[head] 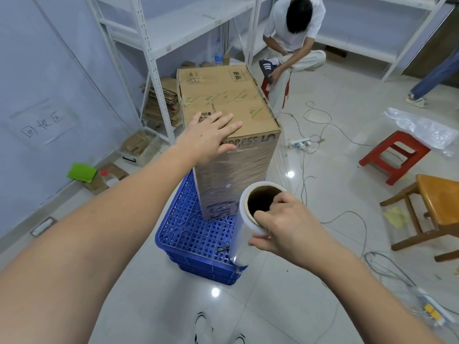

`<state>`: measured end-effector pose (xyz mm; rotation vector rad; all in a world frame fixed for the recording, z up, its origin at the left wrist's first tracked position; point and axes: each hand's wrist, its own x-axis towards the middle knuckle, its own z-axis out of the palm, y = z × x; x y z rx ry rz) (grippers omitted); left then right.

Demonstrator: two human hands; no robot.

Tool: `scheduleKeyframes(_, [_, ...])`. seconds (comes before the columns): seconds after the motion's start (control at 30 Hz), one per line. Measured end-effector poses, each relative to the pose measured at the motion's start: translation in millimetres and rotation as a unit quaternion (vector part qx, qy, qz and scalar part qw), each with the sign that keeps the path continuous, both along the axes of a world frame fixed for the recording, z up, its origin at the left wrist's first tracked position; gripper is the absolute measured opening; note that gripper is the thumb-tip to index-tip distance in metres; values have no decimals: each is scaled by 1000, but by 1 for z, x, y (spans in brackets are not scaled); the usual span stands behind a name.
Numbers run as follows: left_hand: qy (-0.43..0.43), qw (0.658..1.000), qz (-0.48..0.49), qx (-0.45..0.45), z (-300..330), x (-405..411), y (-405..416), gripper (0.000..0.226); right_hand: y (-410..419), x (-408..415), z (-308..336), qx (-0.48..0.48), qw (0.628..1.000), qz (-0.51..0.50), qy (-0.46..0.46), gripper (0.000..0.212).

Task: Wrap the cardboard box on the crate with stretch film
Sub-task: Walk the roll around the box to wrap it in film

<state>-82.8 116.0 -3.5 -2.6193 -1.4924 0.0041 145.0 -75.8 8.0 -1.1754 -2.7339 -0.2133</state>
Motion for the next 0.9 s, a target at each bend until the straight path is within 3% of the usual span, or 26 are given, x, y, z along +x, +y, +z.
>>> scheduleKeyframes(0.13, [-3,1000,2,-7,2,2,1,69,-24,-14,0,5,995,-87,-40,54])
scheduleKeyframes(0.3, [-22,1000,-6,-7,0,0,3,71,-33,-37,-5,10,968,-250,-16,60])
scheduleKeyframes(0.47, [-65,997,-26,-44,5,-9,6,81,-30,-44,-4,0,952,-305,-34,61])
scheduleKeyframes(0.6, [-106,982,-115,-110,15,-25,16,84,-31,-58,4,-22,930,-367,-33,48])
scheduleKeyframes(0.73, [-40,956,-260,-131,19,-58,46,109,-23,-74,7,-32,901,-432,-3,39])
scheduleKeyframes(0.83, [12,940,-325,-108,14,-77,61,130,-13,-80,3,-9,889,-458,-13,53])
scheduleKeyframes(0.9, [22,935,-344,-82,8,-81,63,130,-7,-82,-1,3,875,-484,-28,67])
